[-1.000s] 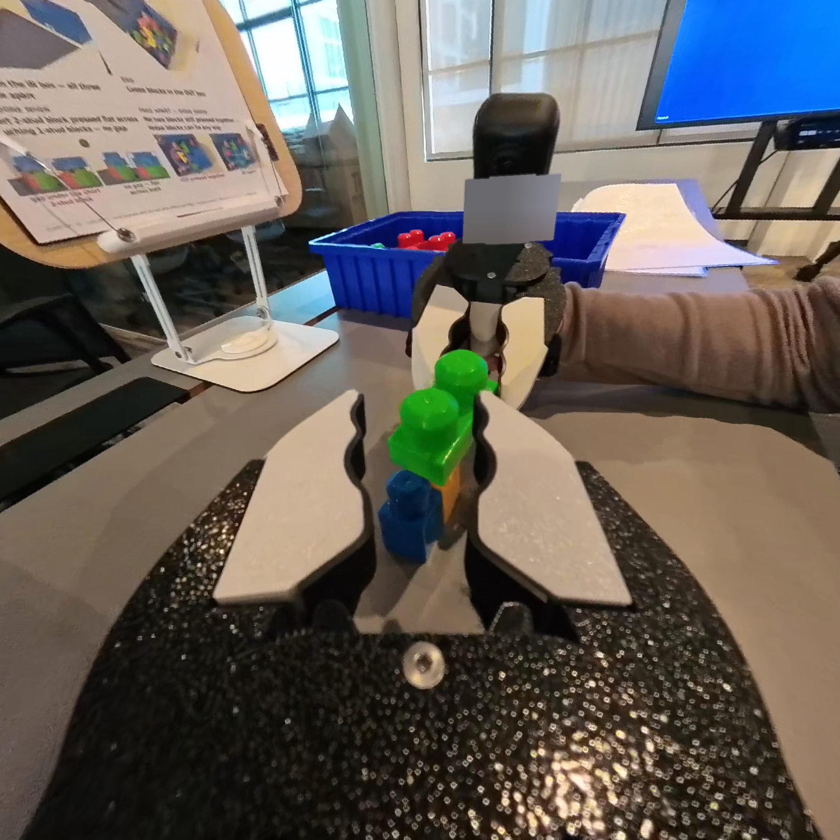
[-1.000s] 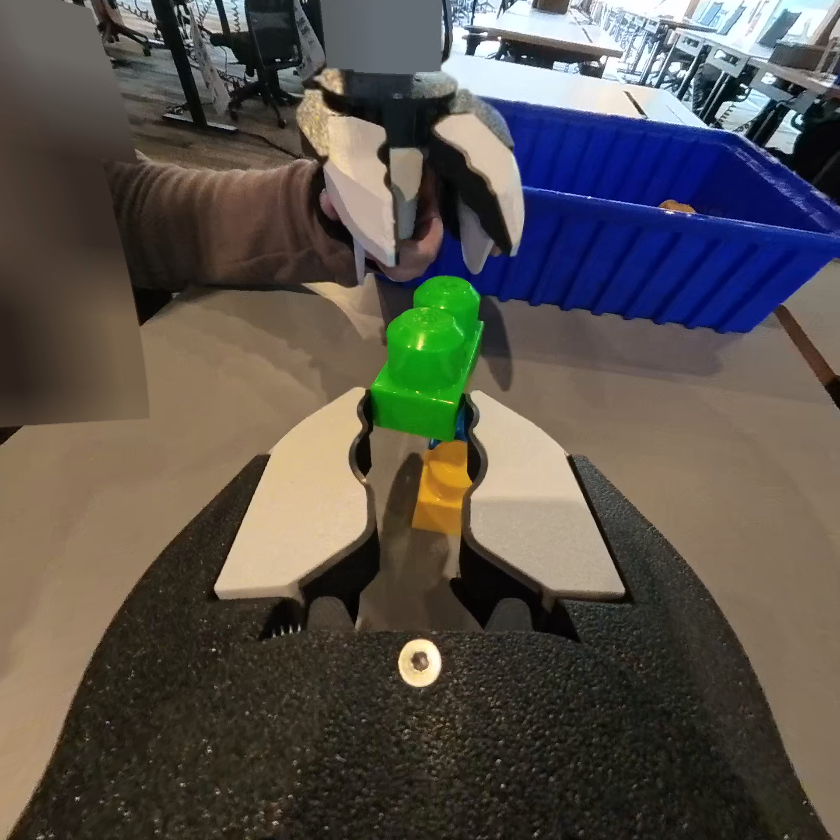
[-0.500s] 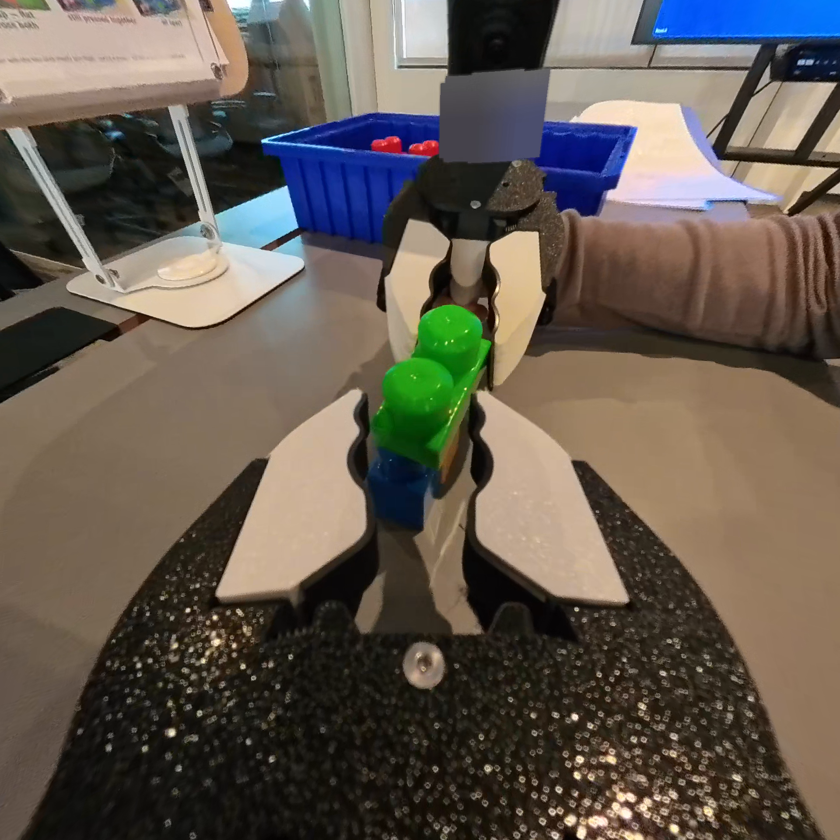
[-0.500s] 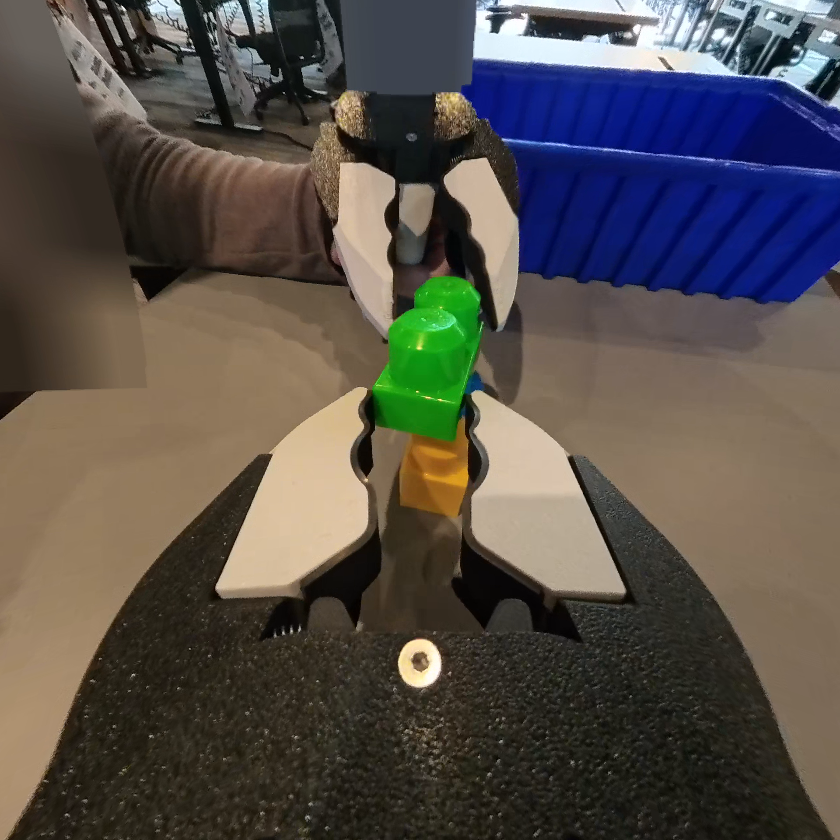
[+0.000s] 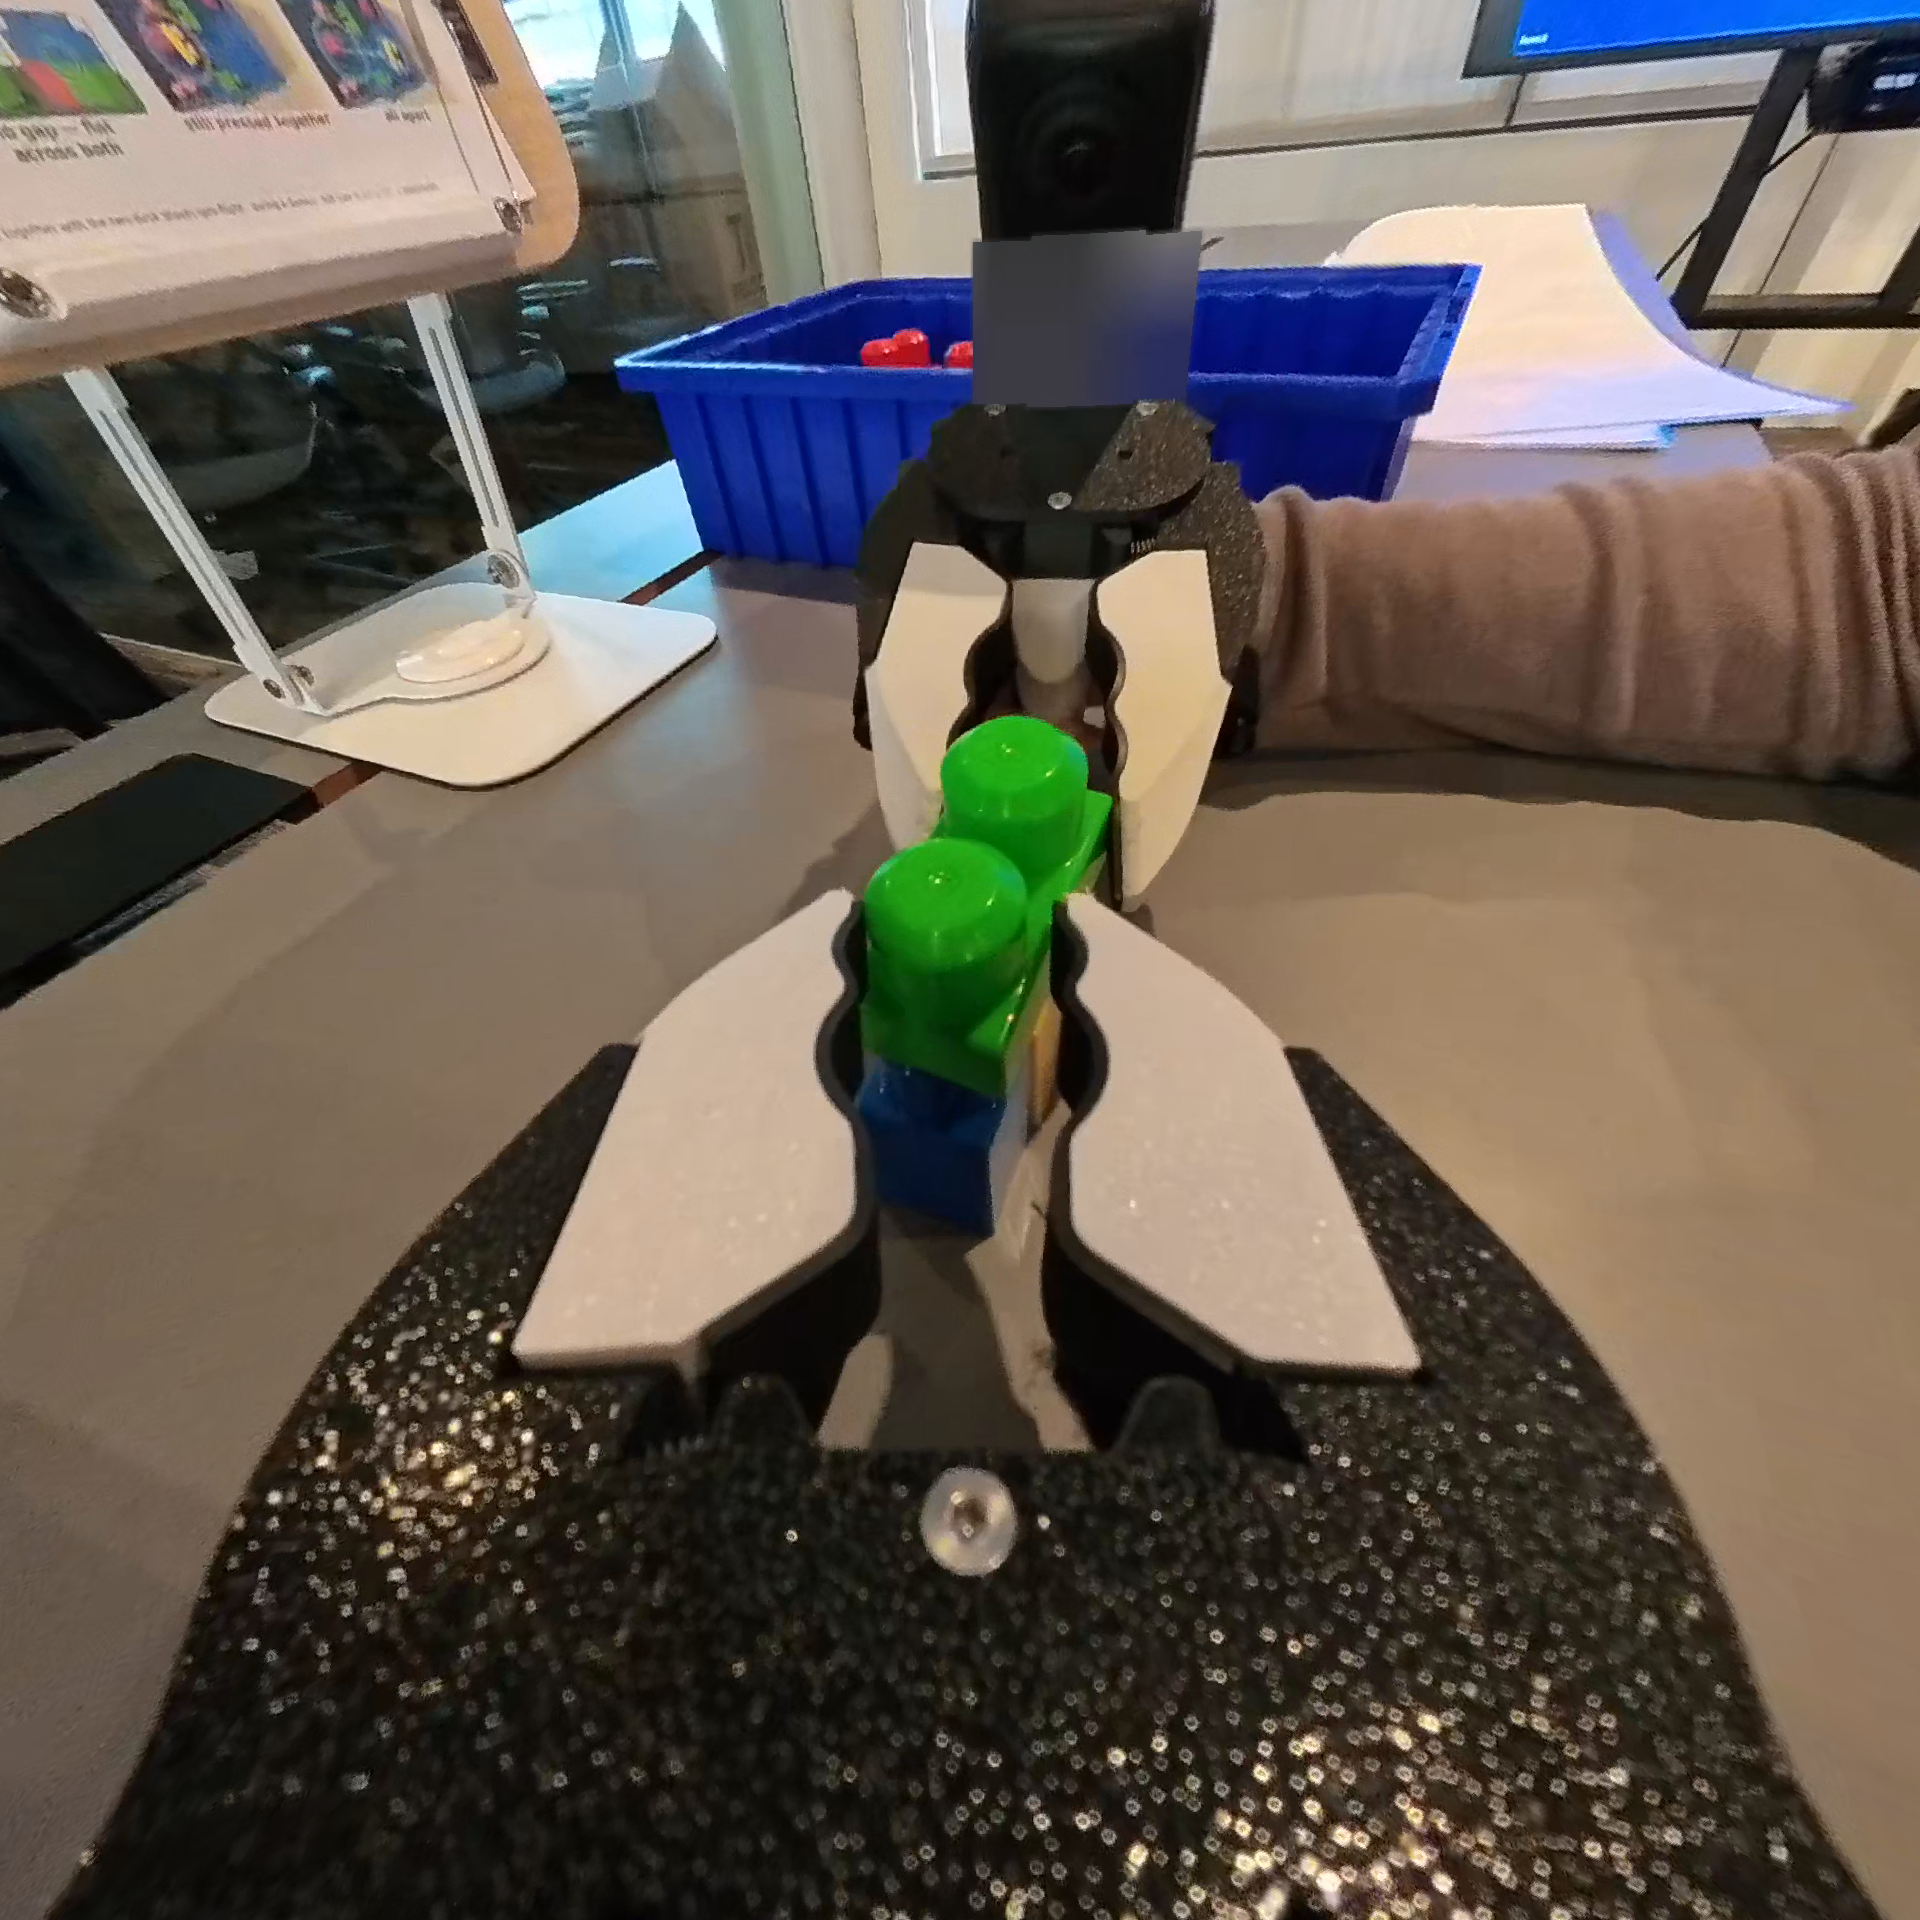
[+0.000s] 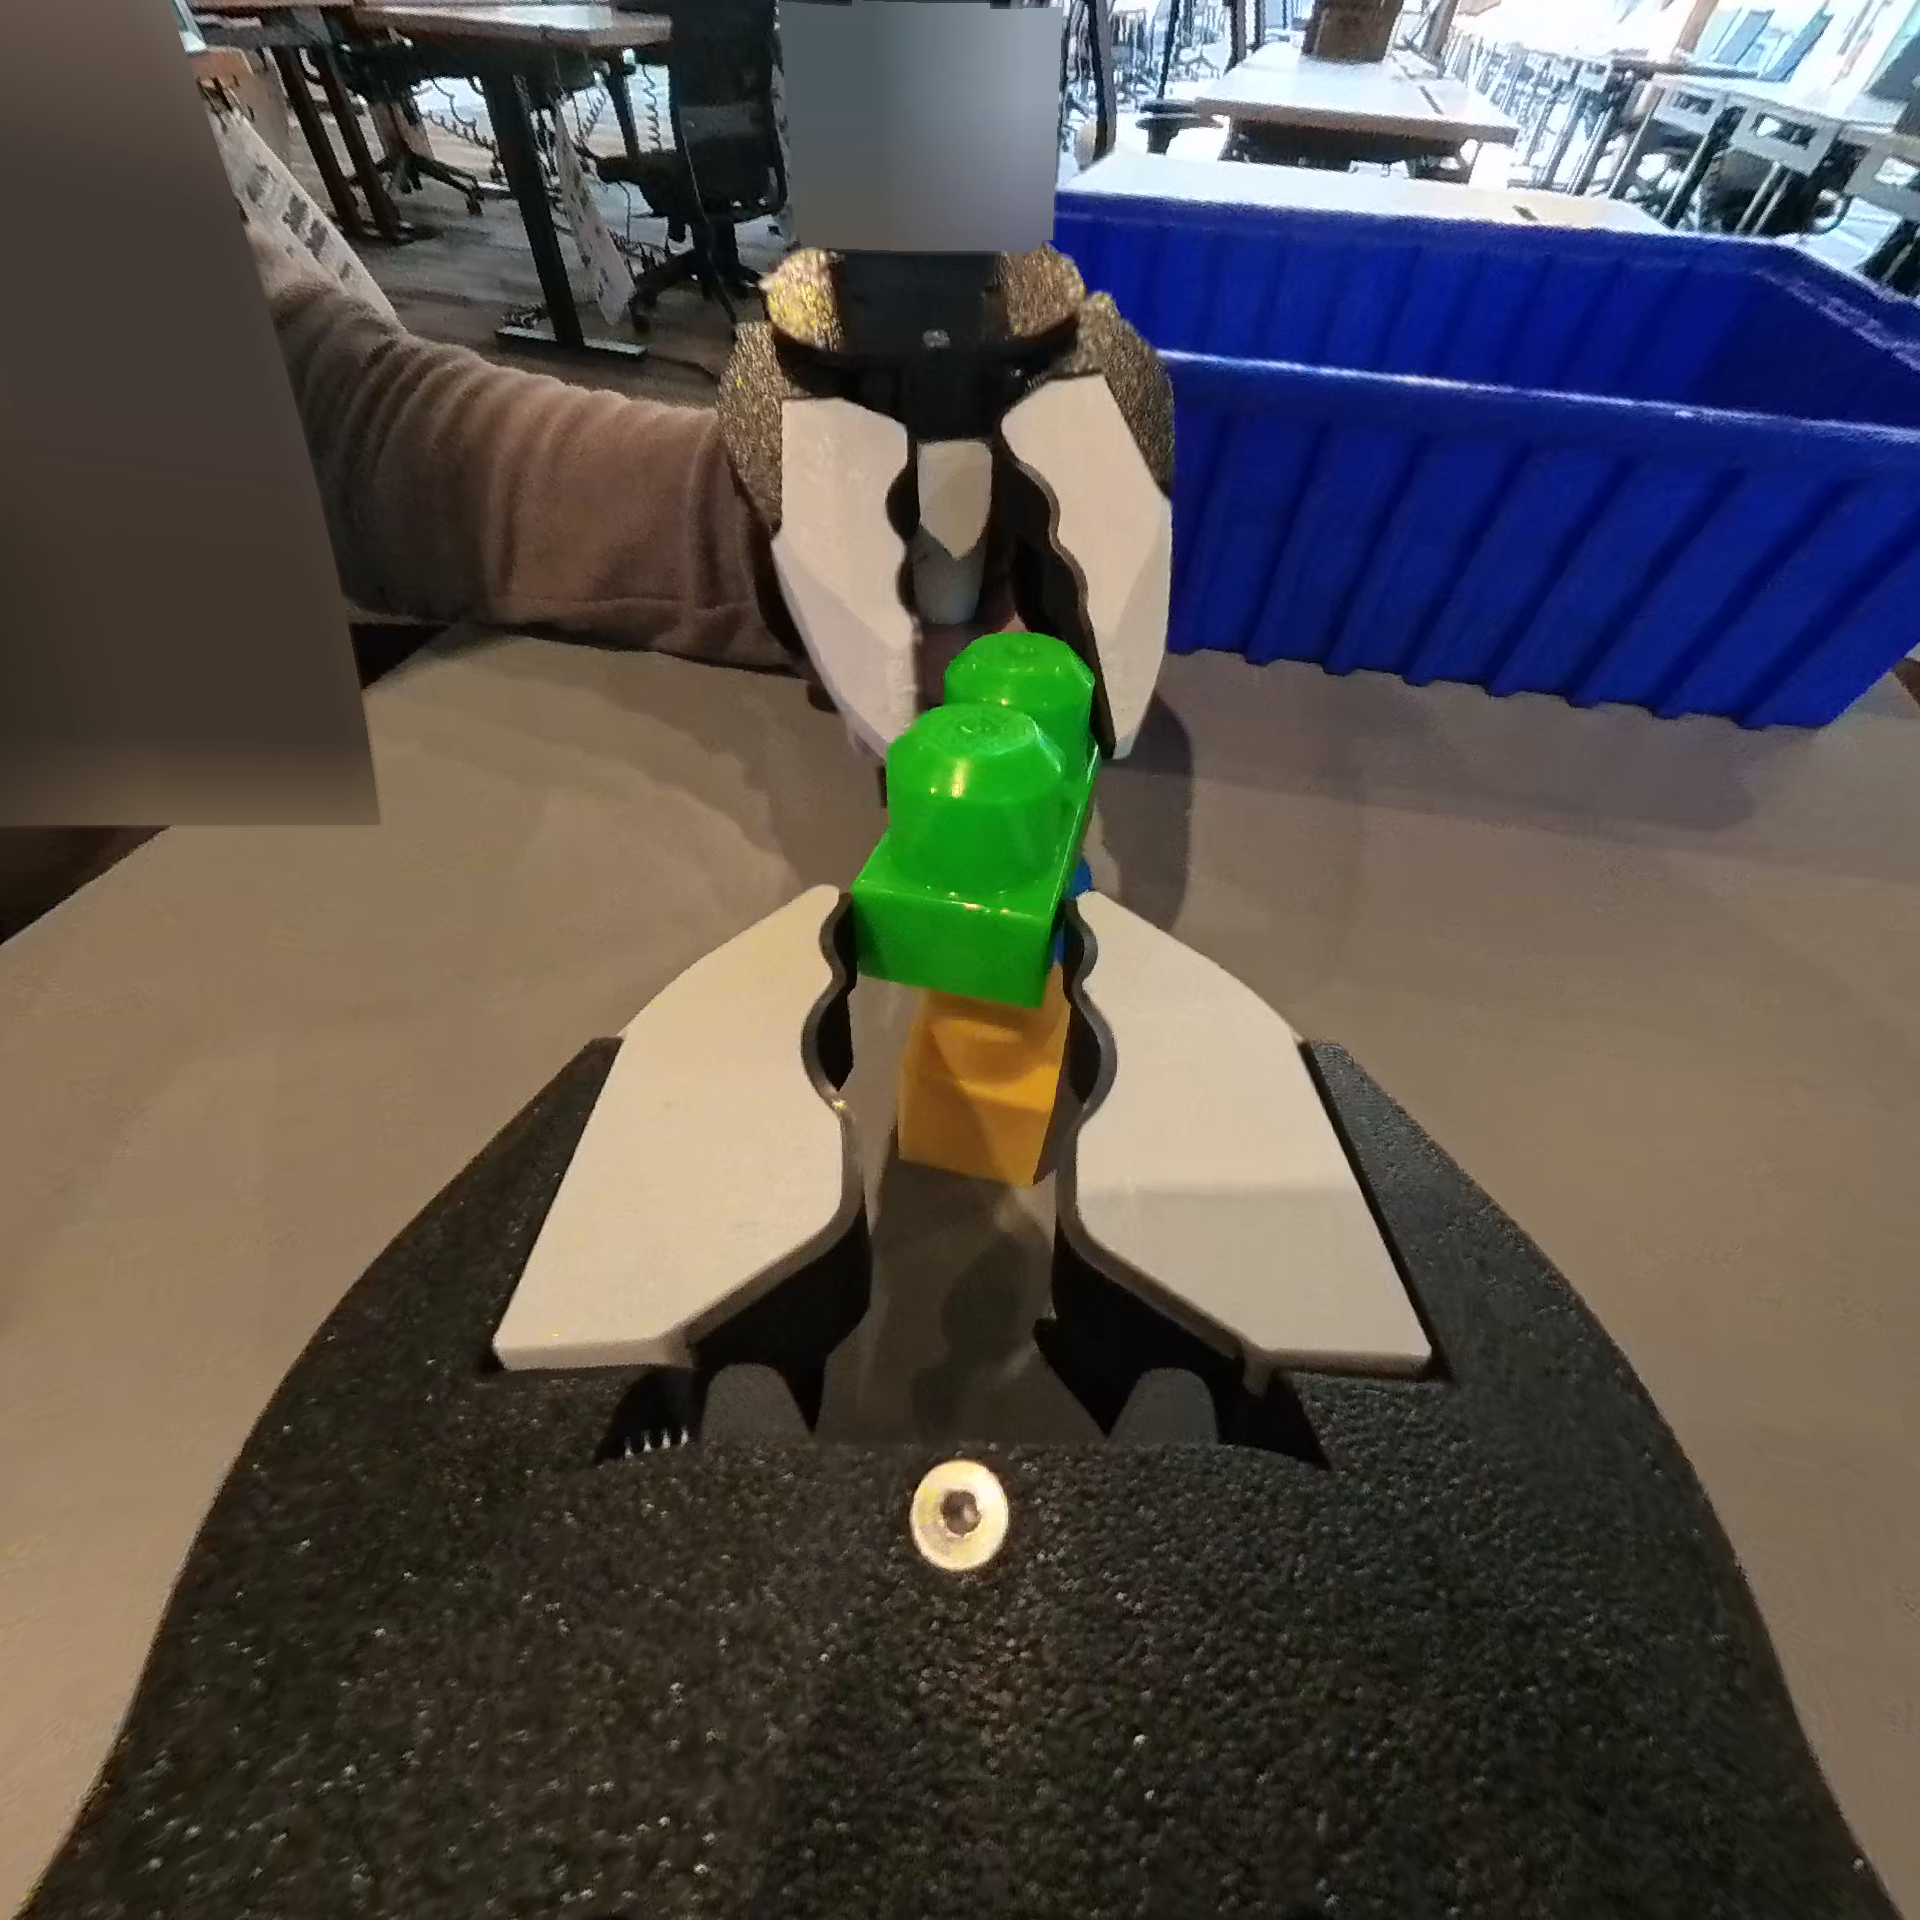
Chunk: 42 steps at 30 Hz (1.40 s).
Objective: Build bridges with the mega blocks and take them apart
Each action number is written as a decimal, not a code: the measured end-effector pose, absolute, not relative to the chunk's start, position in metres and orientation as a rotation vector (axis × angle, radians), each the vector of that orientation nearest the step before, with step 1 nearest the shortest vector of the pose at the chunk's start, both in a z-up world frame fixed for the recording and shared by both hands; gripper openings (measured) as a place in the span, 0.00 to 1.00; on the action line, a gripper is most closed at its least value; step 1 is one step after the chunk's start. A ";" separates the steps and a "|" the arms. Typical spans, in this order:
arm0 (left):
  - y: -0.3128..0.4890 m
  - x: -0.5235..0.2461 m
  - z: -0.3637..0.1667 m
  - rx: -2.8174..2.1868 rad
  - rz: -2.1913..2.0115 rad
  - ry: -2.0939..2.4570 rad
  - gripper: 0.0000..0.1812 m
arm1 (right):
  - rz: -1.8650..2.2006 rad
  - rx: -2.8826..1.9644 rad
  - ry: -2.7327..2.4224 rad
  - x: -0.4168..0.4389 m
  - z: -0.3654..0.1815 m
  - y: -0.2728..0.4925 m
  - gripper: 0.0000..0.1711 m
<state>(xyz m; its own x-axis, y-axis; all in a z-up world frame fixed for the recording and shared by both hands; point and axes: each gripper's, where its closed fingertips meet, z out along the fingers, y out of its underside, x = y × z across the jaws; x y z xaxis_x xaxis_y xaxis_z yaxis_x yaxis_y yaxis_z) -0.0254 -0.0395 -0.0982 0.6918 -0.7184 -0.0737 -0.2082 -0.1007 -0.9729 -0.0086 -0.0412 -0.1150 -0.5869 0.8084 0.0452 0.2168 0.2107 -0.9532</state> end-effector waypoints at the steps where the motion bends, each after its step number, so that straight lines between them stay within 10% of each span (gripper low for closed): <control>1: -0.039 -0.026 -0.097 -1.652 -0.500 0.755 0.17 | 1.390 -0.942 -1.933 -0.009 -0.114 -0.041 0.22; 34: -0.036 -0.030 -0.101 -1.692 -0.563 0.703 0.14 | 1.308 -1.141 -1.940 -0.017 -0.120 -0.038 0.17; 42: -0.039 -0.028 -0.119 -1.778 -0.497 0.818 0.26 | 1.297 -1.125 -1.977 -0.016 -0.120 -0.038 0.17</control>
<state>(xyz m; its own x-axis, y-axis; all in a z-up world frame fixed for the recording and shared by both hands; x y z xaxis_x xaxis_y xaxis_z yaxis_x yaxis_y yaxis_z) -0.0284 -0.0394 -0.1189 0.6779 -0.7331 -0.0546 -0.2898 -0.1983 -0.9363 -0.0164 -0.0384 -0.1201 -0.5216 0.8530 -0.0199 0.3579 0.1975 -0.9126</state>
